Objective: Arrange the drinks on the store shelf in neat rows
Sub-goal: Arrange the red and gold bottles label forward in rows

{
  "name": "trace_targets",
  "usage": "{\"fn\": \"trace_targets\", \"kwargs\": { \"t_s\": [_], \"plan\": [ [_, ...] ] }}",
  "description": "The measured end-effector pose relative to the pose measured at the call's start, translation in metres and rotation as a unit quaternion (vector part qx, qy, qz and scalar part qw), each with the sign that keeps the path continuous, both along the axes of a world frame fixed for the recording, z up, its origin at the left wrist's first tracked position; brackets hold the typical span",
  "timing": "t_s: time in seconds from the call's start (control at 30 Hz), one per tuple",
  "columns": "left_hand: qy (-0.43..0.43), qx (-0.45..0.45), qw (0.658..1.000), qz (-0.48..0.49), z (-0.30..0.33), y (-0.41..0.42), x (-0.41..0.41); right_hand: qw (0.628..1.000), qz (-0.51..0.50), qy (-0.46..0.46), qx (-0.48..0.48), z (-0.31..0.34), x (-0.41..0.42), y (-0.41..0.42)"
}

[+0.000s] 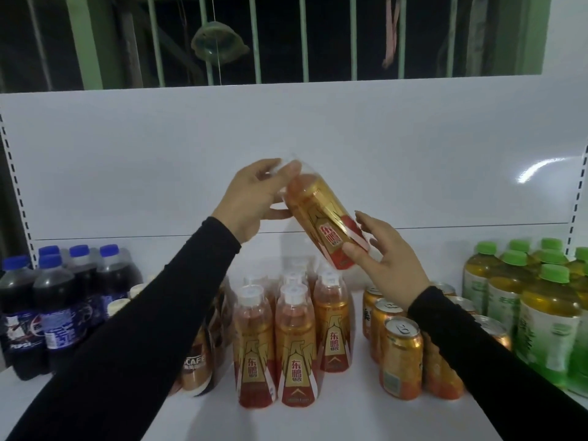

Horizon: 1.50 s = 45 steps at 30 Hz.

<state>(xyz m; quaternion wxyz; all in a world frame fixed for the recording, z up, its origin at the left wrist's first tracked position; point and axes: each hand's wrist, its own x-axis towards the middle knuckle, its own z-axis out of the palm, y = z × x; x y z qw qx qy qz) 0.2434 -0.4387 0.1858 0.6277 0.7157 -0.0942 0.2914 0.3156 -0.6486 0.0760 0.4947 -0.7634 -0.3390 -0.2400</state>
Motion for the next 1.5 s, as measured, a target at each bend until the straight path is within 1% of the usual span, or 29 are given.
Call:
{"fn": "trace_targets", "kwargs": {
  "t_s": [0.07,0.17,0.27,0.33,0.47,0.57,0.63,0.83,0.9,1.03,1.2,1.33,1.37,1.43,1.5],
  "plan": [
    [-0.011,0.021,0.999,0.03,0.012,0.011,-0.003,0.999,-0.028,-0.009,-0.039,-0.003,0.006,-0.002],
    [-0.01,0.073,0.994,0.079,0.024,0.029,-0.004,0.992,-0.064,0.006,-0.113,-0.015,0.017,-0.008],
    [0.018,0.119,0.984,0.13,0.027,0.047,0.001,0.972,-0.087,0.038,-0.213,-0.031,0.028,-0.016],
    [0.038,0.127,0.979,0.155,0.024,0.059,0.006,0.956,-0.093,0.069,-0.27,-0.039,0.032,-0.019],
    [0.091,0.146,0.971,0.165,0.013,0.076,0.017,0.911,-0.122,0.121,-0.375,-0.048,0.039,-0.022],
    [0.13,0.178,0.965,0.144,-0.001,0.08,0.027,0.881,-0.138,0.152,-0.426,-0.053,0.042,-0.02],
    [0.149,0.192,0.962,0.124,-0.01,0.079,0.033,0.866,-0.145,0.152,-0.453,-0.055,0.042,-0.019],
    [0.213,0.213,0.947,0.113,-0.038,0.087,0.058,0.844,-0.147,0.14,-0.496,-0.055,0.039,-0.018],
    [0.222,0.22,0.943,0.11,-0.05,0.088,0.065,0.84,-0.147,0.145,-0.503,-0.057,0.041,-0.018],
    [0.247,0.249,0.929,0.119,-0.075,0.087,0.076,0.817,-0.14,0.136,-0.543,-0.057,0.041,-0.019],
    [0.289,0.36,0.876,0.138,-0.099,0.092,0.085,0.827,-0.148,0.138,-0.525,-0.06,0.042,-0.018],
    [0.309,0.364,0.868,0.133,-0.098,0.09,0.086,0.823,-0.143,0.153,-0.529,-0.058,0.041,-0.019],
    [0.315,0.359,0.869,0.132,-0.098,0.089,0.085,0.824,-0.136,0.145,-0.53,-0.059,0.043,-0.019],
    [0.315,0.356,0.87,0.132,-0.098,0.087,0.085,0.816,-0.133,0.13,-0.547,-0.06,0.045,-0.019],
    [0.31,0.357,0.87,0.136,-0.1,0.087,0.084,0.824,-0.147,0.136,-0.529,-0.062,0.045,-0.019]
  ]
}}
